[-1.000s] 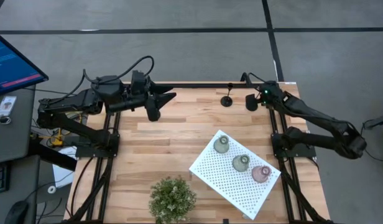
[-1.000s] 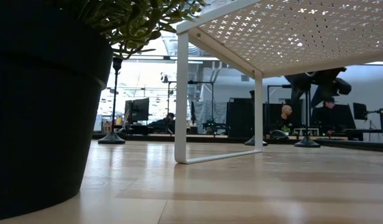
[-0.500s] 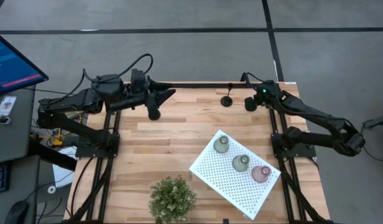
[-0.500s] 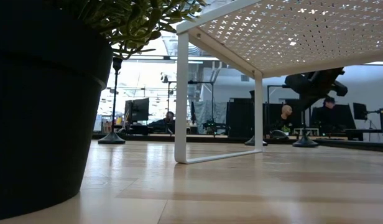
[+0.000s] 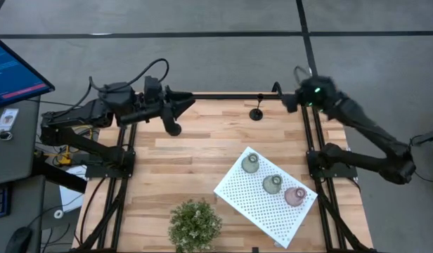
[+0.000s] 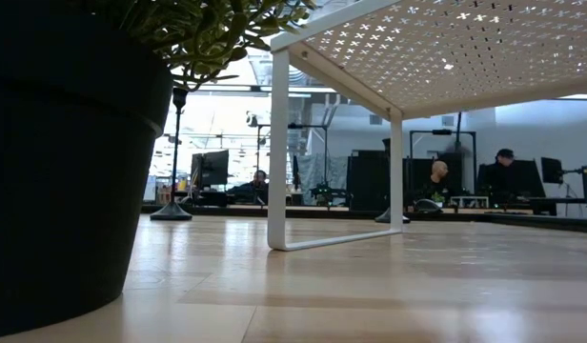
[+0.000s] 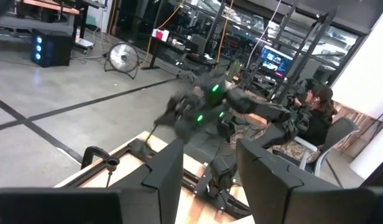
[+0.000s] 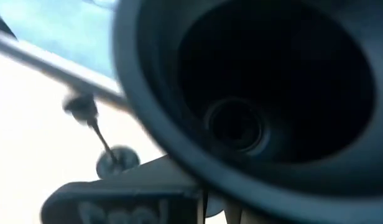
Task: Pick & Place candle stick holders
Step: Put the right black candle holder on the shelf
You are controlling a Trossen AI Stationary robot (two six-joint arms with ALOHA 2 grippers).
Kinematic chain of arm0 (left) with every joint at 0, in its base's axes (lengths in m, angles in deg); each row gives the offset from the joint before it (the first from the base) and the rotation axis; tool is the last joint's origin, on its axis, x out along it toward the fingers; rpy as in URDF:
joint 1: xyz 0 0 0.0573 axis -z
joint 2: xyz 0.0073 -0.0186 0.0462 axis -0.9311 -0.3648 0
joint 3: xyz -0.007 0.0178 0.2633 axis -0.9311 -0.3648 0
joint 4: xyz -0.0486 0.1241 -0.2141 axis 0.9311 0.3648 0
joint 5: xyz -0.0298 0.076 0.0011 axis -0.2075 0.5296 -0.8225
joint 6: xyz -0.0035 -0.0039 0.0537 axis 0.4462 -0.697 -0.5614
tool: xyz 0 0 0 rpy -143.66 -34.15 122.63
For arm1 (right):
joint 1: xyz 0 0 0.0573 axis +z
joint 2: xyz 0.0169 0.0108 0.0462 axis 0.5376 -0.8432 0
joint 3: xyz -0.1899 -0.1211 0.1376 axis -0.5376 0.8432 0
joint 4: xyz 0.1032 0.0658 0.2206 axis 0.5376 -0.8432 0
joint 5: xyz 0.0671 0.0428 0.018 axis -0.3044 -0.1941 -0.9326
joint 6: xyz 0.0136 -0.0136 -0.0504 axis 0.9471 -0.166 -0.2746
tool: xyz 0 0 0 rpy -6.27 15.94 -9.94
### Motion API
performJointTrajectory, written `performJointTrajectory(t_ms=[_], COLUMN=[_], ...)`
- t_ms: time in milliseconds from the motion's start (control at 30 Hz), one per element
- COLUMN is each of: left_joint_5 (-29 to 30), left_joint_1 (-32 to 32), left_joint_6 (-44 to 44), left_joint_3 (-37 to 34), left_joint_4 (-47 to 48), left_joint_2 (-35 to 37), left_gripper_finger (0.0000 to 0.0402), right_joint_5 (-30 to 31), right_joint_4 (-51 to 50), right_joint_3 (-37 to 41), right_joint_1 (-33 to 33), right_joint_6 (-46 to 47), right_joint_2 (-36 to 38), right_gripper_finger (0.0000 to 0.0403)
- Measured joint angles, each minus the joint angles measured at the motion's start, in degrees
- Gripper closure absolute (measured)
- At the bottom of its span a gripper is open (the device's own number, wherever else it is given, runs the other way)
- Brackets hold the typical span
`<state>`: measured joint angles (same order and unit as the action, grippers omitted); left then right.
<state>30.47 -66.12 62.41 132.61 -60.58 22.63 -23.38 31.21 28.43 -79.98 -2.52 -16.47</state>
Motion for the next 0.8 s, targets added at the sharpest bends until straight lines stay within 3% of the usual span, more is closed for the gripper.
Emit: performJointTrajectory(t_ms=[200, 400, 600, 800], left_joint_5=[0.00, 0.00, 0.00, 0.00], left_joint_1=[0.00, 0.00, 0.00, 0.00], left_joint_6=[-1.30, -1.49, -1.49, -1.49], left_joint_3=[0.00, -0.02, -0.02, -0.02], left_joint_4=[0.12, 0.25, 0.21, 0.26], left_joint_2=[1.57, 2.43, 2.90, 2.92], left_gripper_finger=[0.0258, 0.0259, 0.0259, 0.0259], right_joint_5=[-0.01, -2.73, -5.75, -7.41], right_joint_4=[-8.76, -15.82, -16.33, -15.92], right_joint_3=[-20.07, -34.78, -38.08, -38.03], right_joint_1=[6.35, 20.14, 37.89, 57.74], right_joint_6=[-3.91, -4.14, -1.18, -0.76], right_joint_2=[0.29, 0.27, -1.04, -7.47], right_gripper_finger=[0.0397, 0.0397, 0.0397, 0.0397])
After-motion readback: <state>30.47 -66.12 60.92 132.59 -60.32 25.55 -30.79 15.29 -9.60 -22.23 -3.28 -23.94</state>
